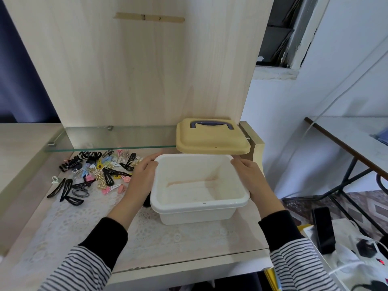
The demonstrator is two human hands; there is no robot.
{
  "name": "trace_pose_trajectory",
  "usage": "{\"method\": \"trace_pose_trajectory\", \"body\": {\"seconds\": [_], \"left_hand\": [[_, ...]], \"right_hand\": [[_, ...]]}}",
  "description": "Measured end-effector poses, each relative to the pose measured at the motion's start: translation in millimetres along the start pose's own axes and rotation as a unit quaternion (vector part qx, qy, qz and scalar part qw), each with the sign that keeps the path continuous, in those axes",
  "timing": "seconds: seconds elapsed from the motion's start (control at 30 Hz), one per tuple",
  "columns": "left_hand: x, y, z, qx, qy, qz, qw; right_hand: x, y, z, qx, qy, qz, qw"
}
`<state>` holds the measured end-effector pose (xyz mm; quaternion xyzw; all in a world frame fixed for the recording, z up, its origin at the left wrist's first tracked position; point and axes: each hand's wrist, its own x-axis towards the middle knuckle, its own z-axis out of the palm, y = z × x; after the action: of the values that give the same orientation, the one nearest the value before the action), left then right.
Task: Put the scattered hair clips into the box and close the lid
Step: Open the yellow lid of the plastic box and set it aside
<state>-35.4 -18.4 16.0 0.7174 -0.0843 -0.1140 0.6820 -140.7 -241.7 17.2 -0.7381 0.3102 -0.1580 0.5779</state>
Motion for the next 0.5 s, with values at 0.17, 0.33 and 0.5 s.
{"method": "trace_pose_trajectory", "body": {"seconds": [0.17,0.33,0.5], "left_hand": [[-8.2,-3.3,-7.8,0.003,-0.003,0.004,1.0],[-10.4,-5.3,-12.2,0.007,-0.005,0.008,1.0],[-7.0,-9.2,-18.3,0.025,0.003,0.004,1.0]], "right_hand": [[-10.0,0.5,3.0,0.002,0.003,-0.01,1.0],[-18.1,-1.5,5.3,0.003,-0.008,-0.025,1.0],[-17.1,1.4,6.4,0.013,-0.018,-0.015,1.0]]}}
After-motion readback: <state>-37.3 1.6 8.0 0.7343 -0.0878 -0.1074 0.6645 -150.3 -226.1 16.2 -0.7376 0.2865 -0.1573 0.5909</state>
